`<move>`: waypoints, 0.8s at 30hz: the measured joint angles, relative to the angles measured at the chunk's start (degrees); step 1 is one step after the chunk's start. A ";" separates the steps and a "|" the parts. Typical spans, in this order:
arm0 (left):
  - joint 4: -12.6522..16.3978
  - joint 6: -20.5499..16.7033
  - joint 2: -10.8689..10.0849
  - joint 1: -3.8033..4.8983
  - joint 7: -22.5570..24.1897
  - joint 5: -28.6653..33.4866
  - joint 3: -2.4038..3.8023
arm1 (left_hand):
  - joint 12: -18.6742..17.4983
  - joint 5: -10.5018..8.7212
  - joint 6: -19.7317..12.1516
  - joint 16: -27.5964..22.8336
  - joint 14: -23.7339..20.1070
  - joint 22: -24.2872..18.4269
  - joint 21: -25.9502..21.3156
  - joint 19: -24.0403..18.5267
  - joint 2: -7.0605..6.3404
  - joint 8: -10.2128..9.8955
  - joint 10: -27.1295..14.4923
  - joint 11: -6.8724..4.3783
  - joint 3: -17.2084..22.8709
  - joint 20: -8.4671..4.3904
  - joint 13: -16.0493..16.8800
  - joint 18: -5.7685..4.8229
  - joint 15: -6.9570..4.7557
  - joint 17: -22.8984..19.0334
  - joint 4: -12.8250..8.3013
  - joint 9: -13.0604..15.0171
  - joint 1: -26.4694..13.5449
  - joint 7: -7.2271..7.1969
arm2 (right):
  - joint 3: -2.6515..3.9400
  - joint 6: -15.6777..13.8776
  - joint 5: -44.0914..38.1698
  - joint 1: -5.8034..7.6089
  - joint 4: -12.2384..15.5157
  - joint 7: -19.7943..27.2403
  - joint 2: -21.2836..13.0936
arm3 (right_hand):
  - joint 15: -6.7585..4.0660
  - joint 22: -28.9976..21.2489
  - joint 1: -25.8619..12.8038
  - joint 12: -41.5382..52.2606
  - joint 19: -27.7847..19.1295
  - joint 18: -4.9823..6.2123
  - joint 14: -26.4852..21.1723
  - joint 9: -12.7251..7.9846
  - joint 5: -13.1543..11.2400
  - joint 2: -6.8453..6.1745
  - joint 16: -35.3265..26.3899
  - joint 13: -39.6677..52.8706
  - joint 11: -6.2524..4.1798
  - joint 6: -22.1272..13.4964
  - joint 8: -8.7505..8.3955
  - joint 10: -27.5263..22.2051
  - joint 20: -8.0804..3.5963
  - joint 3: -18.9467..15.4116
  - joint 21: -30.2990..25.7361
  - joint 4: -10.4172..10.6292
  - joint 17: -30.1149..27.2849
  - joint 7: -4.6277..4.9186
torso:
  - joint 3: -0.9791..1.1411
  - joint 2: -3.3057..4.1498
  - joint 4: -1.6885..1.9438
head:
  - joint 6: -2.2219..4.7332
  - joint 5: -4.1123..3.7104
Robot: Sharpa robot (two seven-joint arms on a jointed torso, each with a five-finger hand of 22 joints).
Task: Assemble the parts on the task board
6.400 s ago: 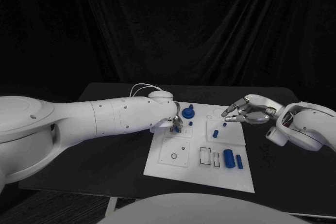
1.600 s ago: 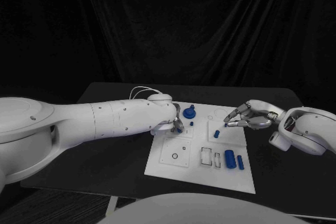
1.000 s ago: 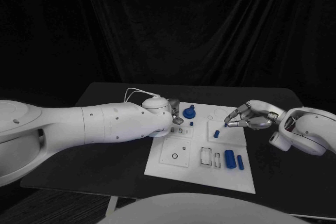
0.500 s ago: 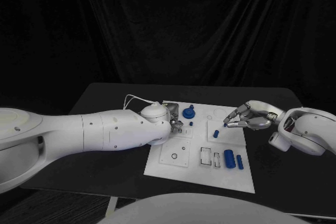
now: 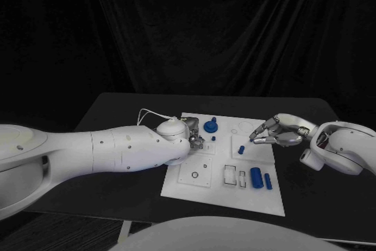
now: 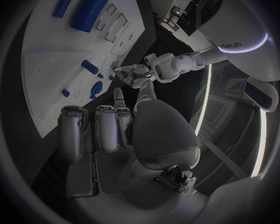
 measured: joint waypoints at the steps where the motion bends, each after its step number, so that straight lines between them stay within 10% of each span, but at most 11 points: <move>1: -0.04 -0.01 0.03 -0.07 0.00 -0.03 0.00 | 0.00 0.00 0.12 0.00 0.00 0.00 0.00 0.00 0.17 0.00 0.00 0.00 -0.06 0.00 0.00 0.00 0.00 0.00 0.06 -0.02 -0.17 0.11 | 0.00 0.00 0.00 -0.01 0.00 0.00 -0.01 | 0.00 0.00 0.00 0.02 0.00 0.00 0.00 0.00 0.00 0.01 0.00 0.00 0.00 0.00 0.00 0.00 0.00 0.00 0.00 0.00 0.00 0.00 | -0.01 0.00 0.01 | 0.00 -0.01; 24: -0.41 0.16 0.75 -0.80 0.40 0.55 0.00 | 0.00 -0.23 0.20 0.00 0.00 -0.01 -0.45 0.00 0.31 -0.38 0.00 0.00 -0.30 0.00 0.00 0.00 0.00 0.00 0.77 -0.18 -0.28 0.21 | 0.00 -0.01 0.00 -0.12 0.03 -0.16 -0.08 | 0.07 -0.02 0.23 -0.19 0.00 0.00 0.04 -0.04 0.23 0.23 0.00 0.98 -0.05 0.00 0.00 0.05 0.00 0.17 -0.37 -0.17 0.00 0.00 | -0.01 0.02 -0.01 | 0.00 -0.08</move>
